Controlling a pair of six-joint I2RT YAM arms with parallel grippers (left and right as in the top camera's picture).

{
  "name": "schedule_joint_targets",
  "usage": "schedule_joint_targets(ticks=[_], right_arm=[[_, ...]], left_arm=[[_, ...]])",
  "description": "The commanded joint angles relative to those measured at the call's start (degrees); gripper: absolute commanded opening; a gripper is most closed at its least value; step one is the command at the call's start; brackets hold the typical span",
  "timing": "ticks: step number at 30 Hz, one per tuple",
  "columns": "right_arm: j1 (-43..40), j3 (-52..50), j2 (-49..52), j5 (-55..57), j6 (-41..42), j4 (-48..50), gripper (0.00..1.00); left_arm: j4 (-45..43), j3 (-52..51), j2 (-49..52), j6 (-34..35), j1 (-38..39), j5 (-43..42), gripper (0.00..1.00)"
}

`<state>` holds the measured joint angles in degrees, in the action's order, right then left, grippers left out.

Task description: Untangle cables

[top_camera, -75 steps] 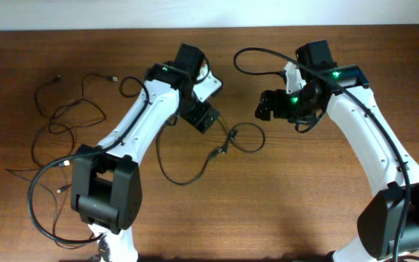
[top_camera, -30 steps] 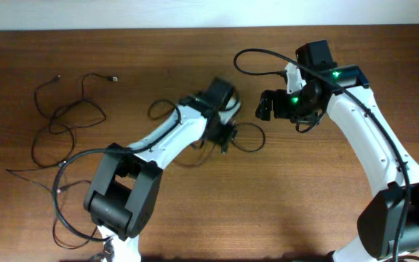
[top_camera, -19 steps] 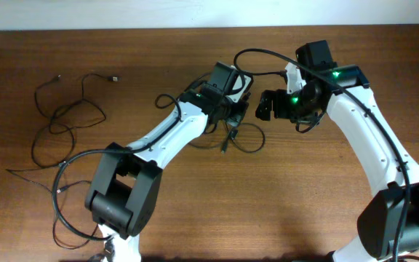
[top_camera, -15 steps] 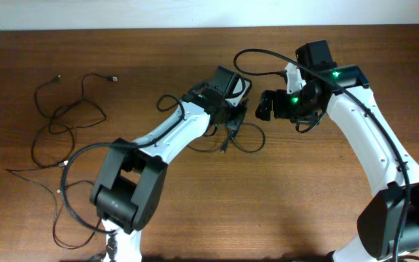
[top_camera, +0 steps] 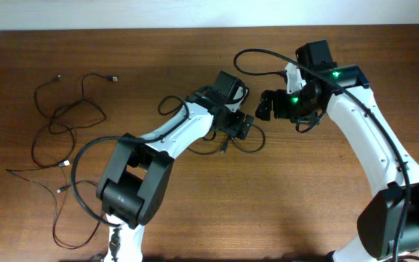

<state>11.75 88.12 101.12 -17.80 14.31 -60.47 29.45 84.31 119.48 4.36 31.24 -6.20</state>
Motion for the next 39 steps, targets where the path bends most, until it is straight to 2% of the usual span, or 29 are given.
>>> schedule_joint_targets(ticks=[1,3,8,11,14,16,19,22,26,29,31,34,39], right_arm=[[-0.3,0.3,0.3,0.5,-0.6,0.0,0.99],[-0.3,0.3,0.3,0.5,-0.6,0.0,0.99],[-0.3,0.3,0.3,0.5,-0.6,0.0,0.99],[-0.3,0.3,0.3,0.5,-0.6,0.0,0.99],[-0.3,0.3,0.3,0.5,-0.6,0.0,0.99],[-0.3,0.3,0.3,0.5,-0.6,0.0,0.99],[-0.3,0.3,0.3,0.5,-0.6,-0.2,0.99],[-0.3,0.3,0.3,0.5,-0.6,-0.2,0.99],[-0.3,0.3,0.3,0.5,-0.6,-0.3,0.99],[-0.3,0.3,0.3,0.5,-0.6,-0.3,0.99],[-0.3,0.3,0.3,0.5,-0.6,-0.3,0.99],[-0.3,0.3,0.3,0.5,-0.6,0.0,0.99],[-0.3,0.3,0.3,0.5,-0.6,-0.1,0.99]], left_arm=[[0.6,0.2,4.0,0.0,0.7,1.1,0.97],[0.7,0.2,5.0,0.0,0.9,1.1,0.91],[1.7,0.2,5.3,0.0,1.7,1.1,0.55],[3.1,0.2,5.3,0.0,2.8,1.1,0.43],[3.7,0.2,5.3,0.0,4.2,1.4,0.2],[3.7,0.2,5.3,0.0,4.5,1.8,0.0],[4.1,0.8,5.2,0.0,4.3,1.7,0.0],[10.8,7.0,4.4,-0.1,2.5,1.7,0.0],[24.7,25.9,2.5,-0.1,-2.8,1.7,0.0],[27.0,36.9,2.3,-0.1,-7.0,3.3,0.0],[24.2,40.5,2.3,-0.1,-10.1,8.4,0.0],[16.2,40.3,2.5,-0.1,-13.2,15.2,0.0],[3.5,40.3,5.0,-0.1,-17.9,15.3,0.0]])
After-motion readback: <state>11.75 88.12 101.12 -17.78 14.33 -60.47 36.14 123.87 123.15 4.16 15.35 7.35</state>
